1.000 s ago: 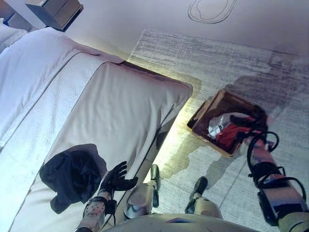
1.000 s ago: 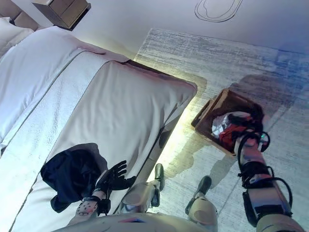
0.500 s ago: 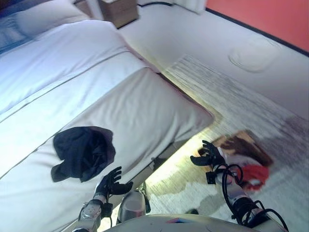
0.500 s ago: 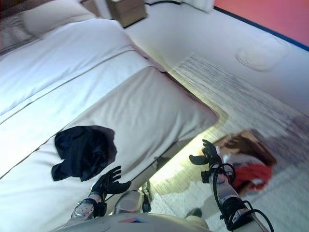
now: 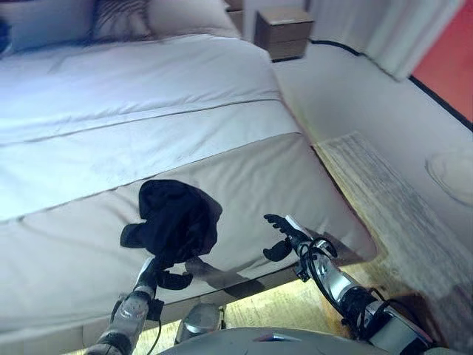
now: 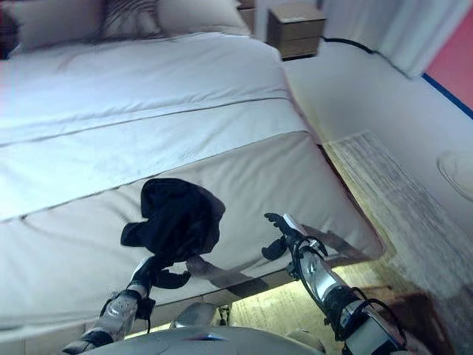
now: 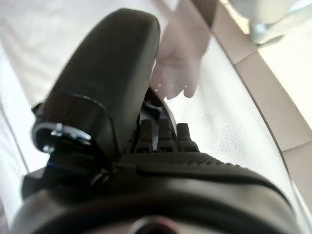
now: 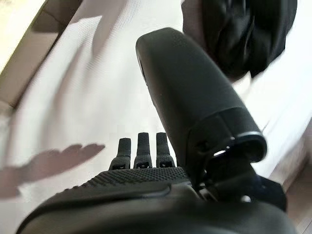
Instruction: Pick up the clothes from the bed and place them into the basket
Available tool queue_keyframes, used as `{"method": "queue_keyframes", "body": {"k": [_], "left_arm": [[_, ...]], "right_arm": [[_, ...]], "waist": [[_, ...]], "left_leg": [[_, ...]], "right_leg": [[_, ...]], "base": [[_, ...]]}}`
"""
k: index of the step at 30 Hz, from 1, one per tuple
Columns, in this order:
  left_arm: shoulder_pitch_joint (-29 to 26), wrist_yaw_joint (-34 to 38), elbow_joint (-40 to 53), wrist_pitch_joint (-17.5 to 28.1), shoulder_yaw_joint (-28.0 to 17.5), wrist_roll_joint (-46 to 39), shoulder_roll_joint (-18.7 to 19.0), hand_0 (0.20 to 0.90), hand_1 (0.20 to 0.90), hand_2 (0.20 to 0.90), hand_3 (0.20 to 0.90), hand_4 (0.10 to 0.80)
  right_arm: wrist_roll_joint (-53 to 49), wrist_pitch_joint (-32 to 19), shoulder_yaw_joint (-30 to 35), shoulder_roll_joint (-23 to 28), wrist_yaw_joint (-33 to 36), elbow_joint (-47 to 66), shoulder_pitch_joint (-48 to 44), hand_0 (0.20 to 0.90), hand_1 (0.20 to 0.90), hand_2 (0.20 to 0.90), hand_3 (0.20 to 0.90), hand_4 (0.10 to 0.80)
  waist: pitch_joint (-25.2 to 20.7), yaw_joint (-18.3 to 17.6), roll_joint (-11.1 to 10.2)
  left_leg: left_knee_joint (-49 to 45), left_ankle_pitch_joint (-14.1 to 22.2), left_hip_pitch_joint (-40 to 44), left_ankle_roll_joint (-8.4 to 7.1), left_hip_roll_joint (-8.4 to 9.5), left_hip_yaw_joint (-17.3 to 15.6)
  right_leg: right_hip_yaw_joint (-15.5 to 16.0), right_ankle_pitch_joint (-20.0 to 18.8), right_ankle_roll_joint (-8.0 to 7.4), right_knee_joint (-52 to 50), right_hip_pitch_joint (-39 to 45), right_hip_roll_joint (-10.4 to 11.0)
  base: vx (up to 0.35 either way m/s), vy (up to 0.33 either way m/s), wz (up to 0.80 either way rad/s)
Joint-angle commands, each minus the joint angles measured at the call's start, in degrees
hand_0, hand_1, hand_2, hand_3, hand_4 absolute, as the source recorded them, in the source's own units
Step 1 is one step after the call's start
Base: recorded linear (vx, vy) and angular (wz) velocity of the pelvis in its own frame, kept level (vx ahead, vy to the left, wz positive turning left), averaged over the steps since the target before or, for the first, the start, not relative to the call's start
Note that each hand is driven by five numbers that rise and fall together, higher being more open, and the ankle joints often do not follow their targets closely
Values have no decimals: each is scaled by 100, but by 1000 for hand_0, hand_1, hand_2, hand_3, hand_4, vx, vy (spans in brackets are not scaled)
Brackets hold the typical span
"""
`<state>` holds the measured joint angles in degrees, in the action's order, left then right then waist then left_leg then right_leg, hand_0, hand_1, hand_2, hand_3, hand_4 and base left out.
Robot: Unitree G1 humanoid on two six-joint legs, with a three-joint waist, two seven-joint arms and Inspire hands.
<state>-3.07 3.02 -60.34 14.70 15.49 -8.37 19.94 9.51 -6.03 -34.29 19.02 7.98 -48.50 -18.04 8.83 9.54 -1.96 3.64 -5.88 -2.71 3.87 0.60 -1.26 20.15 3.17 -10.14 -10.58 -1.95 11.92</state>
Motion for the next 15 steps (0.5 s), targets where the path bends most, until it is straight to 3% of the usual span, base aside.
{"method": "queue_keyframes", "body": {"k": [1, 4, 7, 14, 15], "left_arm": [[-179, 243, 17, 111, 319, -7, 277, 900, 900, 900, 900, 800], [-150, 342, -30, 239, 224, -80, 295, 900, 900, 900, 900, 800], [-94, 315, -111, 373, 168, -3, 279, 900, 900, 900, 900, 800], [-68, 34, -28, 682, 116, 0, 546, 900, 900, 900, 900, 800], [-65, -17, 20, 721, 90, 6, 601, 900, 900, 900, 900, 800]], "right_arm": [[104, -477, 192, 130, 524, 38, -1161, 900, 900, 900, 900, 800], [208, -686, 140, 155, 684, -318, -1845, 900, 900, 900, 900, 800], [215, -771, 155, 274, 828, -579, -2390, 900, 900, 900, 900, 800], [172, -694, 156, 486, 1097, -919, -3489, 900, 900, 900, 900, 800], [121, -628, 128, 507, 1148, -945, -3652, 900, 900, 900, 900, 800]], "waist": [[200, 307, -274], [390, 665, -379], [594, 957, -456], [1135, 1564, -445], [1227, 1654, -440]], "left_leg": [[-287, 598, -13, -418, -173, -80], [-187, 353, -291, -524, -239, 224], [-156, 168, -534, -638, -298, 387], [-784, 164, -1292, -775, -302, 744], [-924, 345, -1348, -825, -307, 836]], "right_leg": [[-191, -410, 245, 255, -40, -314], [-7, -275, 338, 403, 102, -528], [145, -221, 438, 631, 248, -639], [640, -76, 662, 446, 91, -696], [631, 65, 675, 331, 91, -711]], "base": [[129, -237, 138], [-32, -249, 98], [32, -132, 32], [53, -70, 35], [193, -105, 27]]}}
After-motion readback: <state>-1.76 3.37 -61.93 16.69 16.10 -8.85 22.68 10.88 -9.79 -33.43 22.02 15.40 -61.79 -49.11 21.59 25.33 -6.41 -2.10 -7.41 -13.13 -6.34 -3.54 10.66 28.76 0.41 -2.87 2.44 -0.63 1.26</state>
